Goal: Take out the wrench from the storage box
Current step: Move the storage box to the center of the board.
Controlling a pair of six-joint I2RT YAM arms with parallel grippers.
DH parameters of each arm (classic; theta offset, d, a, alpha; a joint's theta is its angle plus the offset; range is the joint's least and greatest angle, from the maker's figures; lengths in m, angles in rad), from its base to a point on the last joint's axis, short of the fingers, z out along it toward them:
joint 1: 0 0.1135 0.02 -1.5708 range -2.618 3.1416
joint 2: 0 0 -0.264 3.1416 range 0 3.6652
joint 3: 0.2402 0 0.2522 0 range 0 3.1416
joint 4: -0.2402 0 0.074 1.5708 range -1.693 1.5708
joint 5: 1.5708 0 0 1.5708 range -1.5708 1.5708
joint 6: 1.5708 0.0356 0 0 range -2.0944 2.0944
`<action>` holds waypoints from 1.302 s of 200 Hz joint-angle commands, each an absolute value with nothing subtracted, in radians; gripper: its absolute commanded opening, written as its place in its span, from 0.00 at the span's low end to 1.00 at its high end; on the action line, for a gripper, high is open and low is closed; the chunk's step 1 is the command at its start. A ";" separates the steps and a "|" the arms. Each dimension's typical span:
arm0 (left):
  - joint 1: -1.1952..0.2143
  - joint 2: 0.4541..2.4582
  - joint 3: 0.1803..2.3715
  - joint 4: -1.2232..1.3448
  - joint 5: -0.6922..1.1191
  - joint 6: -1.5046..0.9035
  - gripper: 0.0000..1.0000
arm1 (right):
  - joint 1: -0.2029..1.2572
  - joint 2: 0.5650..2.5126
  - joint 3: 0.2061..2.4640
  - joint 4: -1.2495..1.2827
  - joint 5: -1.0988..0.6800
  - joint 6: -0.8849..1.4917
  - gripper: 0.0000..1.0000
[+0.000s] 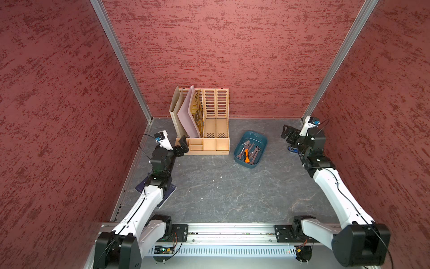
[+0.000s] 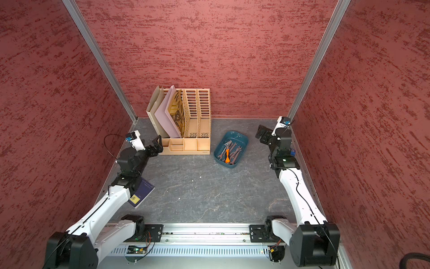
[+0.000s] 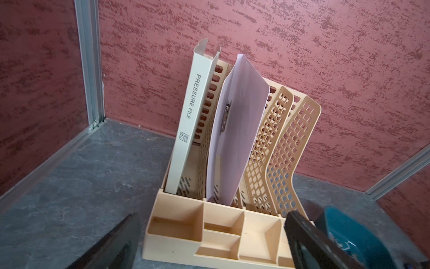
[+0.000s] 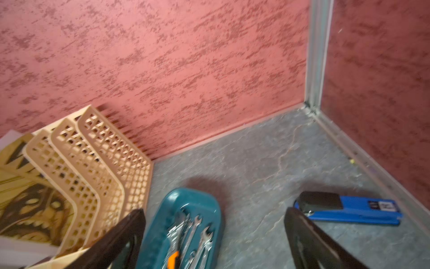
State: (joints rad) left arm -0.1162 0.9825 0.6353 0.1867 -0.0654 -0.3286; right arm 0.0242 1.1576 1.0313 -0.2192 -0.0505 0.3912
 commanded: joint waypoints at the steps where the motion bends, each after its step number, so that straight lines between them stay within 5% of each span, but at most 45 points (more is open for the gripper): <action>1: -0.127 0.997 0.743 -0.151 0.043 -0.452 1.00 | 0.024 1.215 1.113 -0.611 -0.287 0.479 0.98; 52: -0.254 1.028 0.867 -0.395 0.079 -0.486 1.00 | 0.090 1.335 1.184 -0.894 -0.323 0.468 0.89; 173: -0.604 1.350 1.068 -0.454 0.062 -0.496 1.00 | 0.131 1.753 1.359 -0.834 -0.281 0.454 0.66; 260: -0.647 1.497 1.153 -0.400 0.045 -0.529 0.98 | 0.135 1.922 1.454 -0.820 -0.254 0.426 0.27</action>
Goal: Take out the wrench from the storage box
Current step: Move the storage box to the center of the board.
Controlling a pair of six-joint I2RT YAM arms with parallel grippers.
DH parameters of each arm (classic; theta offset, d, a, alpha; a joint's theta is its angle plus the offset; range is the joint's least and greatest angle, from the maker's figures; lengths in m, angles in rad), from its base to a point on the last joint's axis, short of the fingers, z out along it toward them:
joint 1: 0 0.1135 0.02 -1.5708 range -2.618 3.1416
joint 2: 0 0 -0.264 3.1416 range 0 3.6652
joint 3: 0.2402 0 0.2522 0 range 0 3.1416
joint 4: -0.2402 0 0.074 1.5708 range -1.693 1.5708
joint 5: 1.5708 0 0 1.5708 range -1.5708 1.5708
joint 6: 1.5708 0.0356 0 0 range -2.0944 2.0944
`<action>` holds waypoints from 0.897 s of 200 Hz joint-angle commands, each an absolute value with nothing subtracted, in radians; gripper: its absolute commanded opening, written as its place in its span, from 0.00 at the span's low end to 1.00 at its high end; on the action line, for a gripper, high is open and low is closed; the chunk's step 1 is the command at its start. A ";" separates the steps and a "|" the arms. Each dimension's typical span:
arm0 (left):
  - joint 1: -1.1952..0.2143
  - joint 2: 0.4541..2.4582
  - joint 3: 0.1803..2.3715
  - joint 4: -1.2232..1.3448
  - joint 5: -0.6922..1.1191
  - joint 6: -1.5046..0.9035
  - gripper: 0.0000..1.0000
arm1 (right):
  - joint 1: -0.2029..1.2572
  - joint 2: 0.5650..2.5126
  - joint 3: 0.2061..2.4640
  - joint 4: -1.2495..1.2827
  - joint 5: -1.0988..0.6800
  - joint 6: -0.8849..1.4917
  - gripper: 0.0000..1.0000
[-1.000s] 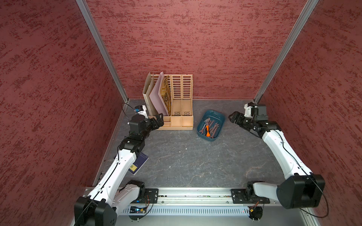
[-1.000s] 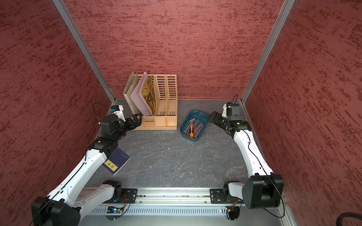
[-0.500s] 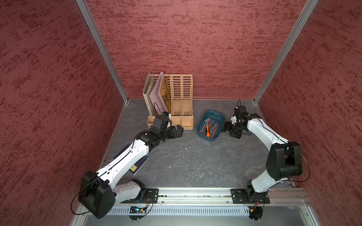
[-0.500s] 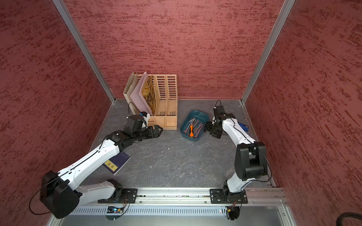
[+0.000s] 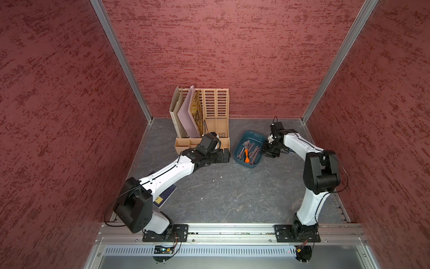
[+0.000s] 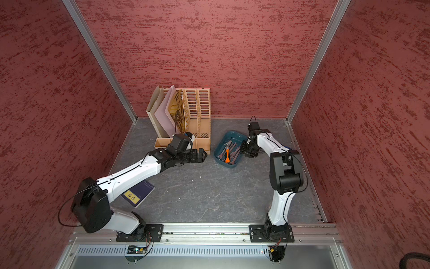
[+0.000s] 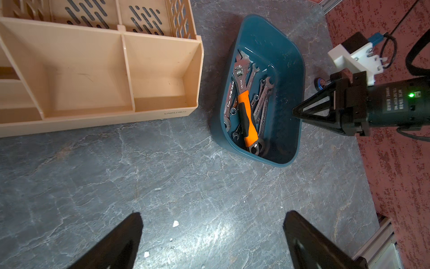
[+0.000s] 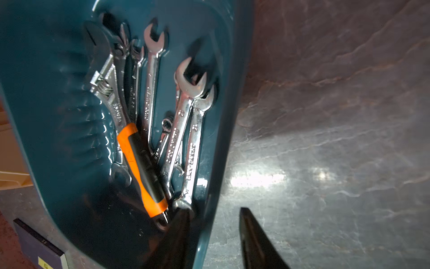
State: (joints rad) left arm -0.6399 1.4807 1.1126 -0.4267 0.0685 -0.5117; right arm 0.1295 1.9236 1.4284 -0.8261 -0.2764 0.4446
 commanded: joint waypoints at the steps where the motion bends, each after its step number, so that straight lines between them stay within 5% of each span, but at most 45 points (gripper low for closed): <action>1: -0.647 1.499 1.153 -0.401 0.045 -0.529 0.98 | 0.136 1.923 1.453 -0.820 -0.253 0.425 0.26; 30: -0.647 1.528 1.193 -0.443 0.019 -0.535 0.99 | 0.135 1.899 1.429 -0.848 -0.241 0.400 0.16; 135: -0.685 1.652 1.323 -0.504 0.047 -0.603 0.99 | 0.172 1.629 1.156 -0.922 -0.298 0.376 0.13; 179: -0.735 1.710 1.347 -0.540 0.045 -0.637 0.91 | 0.254 1.533 1.060 -0.930 -0.319 0.423 0.13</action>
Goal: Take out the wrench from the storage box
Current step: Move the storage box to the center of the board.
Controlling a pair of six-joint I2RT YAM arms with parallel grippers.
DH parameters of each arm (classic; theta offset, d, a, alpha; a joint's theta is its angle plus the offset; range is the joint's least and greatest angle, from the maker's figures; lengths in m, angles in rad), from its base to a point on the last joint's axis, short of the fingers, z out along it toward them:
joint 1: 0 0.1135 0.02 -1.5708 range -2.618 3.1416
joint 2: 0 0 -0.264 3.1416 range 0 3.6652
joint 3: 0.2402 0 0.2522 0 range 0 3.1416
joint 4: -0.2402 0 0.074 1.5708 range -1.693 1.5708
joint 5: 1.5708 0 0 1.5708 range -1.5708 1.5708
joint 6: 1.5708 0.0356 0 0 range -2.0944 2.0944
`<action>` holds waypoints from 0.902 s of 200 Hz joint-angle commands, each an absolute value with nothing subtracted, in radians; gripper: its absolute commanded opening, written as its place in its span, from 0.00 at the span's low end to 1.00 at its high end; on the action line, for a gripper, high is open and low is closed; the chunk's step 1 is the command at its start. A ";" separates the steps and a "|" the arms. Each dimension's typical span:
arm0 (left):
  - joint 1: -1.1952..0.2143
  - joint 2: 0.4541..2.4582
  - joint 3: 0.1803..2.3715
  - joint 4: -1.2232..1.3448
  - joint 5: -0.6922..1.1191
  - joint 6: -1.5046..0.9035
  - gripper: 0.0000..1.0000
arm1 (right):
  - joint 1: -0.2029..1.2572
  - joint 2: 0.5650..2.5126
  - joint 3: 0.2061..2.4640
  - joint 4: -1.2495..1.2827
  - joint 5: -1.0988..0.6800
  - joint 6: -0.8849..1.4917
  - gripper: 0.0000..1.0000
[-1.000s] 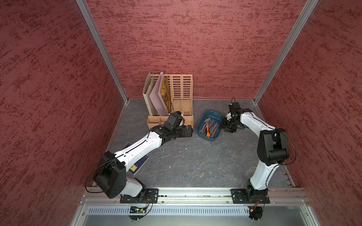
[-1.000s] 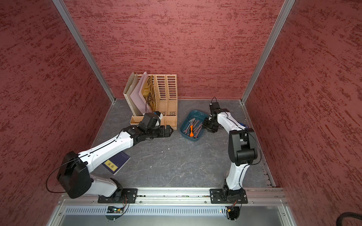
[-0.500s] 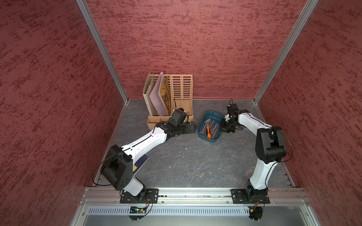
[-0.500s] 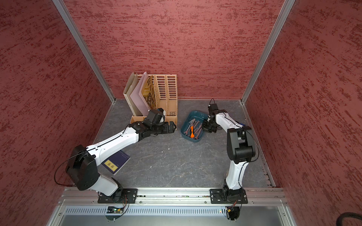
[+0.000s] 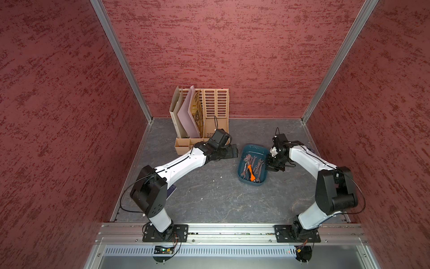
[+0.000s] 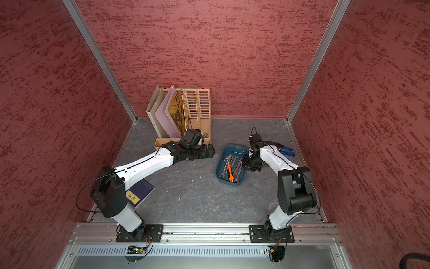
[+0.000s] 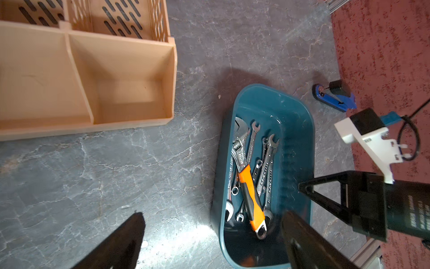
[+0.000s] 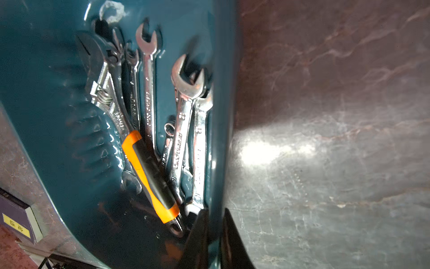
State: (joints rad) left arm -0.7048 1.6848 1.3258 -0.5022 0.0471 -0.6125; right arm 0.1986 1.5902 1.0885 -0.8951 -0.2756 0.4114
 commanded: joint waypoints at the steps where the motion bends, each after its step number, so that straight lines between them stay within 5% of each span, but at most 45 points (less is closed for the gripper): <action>1: -0.737 1.711 1.348 -0.540 0.044 -0.639 0.91 | 0.256 1.532 1.059 -0.930 -0.320 0.425 0.13; 119: -0.791 1.684 1.186 -0.639 -0.063 -0.751 0.54 | 0.526 1.613 1.080 -0.874 -0.347 0.542 0.16; 180: -0.790 1.618 1.069 -0.666 -0.107 -0.817 0.19 | 0.586 1.684 1.155 -0.874 -0.335 0.556 0.23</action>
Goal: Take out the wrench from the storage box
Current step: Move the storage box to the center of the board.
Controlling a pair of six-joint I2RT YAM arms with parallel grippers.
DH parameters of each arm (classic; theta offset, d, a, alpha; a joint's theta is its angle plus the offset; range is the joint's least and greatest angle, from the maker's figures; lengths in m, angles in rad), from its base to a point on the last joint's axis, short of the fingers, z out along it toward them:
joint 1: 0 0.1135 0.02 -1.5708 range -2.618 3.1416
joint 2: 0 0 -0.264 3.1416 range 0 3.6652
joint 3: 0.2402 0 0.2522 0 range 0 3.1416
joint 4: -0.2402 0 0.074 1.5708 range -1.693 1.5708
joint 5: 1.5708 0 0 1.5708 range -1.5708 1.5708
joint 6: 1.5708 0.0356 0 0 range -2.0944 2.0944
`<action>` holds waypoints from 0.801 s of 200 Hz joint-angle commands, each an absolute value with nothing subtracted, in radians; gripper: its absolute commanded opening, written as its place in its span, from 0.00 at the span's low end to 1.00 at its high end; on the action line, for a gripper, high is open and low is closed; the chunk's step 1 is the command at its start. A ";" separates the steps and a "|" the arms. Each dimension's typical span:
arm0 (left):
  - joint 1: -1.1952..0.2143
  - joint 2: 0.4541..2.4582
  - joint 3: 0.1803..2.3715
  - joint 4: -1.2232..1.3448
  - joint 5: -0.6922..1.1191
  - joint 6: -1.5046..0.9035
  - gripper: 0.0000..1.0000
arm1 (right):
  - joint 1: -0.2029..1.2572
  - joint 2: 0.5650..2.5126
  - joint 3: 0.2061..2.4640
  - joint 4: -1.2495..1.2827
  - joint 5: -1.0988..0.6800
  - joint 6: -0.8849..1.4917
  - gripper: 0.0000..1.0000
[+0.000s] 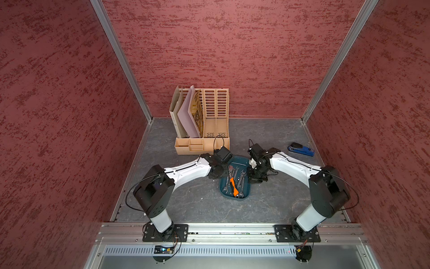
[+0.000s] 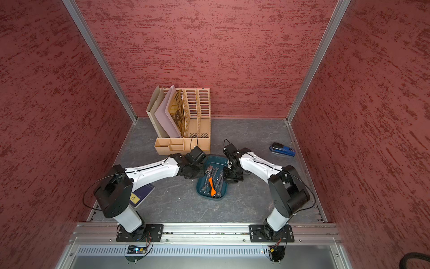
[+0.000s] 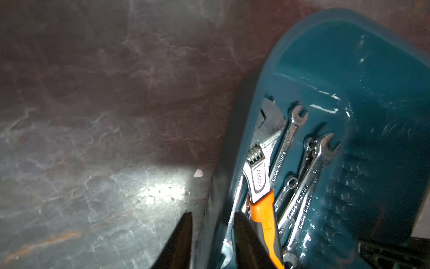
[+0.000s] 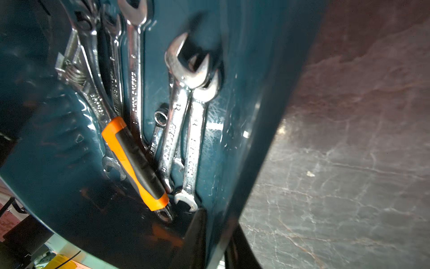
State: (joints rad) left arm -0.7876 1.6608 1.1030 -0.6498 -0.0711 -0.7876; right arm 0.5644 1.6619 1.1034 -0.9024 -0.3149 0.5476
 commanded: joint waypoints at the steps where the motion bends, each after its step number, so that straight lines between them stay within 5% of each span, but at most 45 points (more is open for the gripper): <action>1: -0.790 1.618 1.068 -0.666 -0.108 -0.817 0.18 | 0.587 1.684 1.157 -0.875 -0.334 0.555 0.23; 86: -0.794 1.535 0.957 -0.656 -0.109 -0.894 0.12 | 0.622 1.615 1.396 -1.142 -0.144 0.507 0.40; 160: -0.693 1.417 0.823 -0.515 0.029 -0.711 0.14 | 0.744 1.724 1.394 -0.955 -0.279 0.537 0.42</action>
State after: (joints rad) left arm -0.7372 1.4448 0.8635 -0.5625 -0.0330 -0.8127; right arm 0.7017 1.6558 1.3956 -1.0386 -0.2428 0.5251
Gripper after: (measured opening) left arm 0.136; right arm 0.411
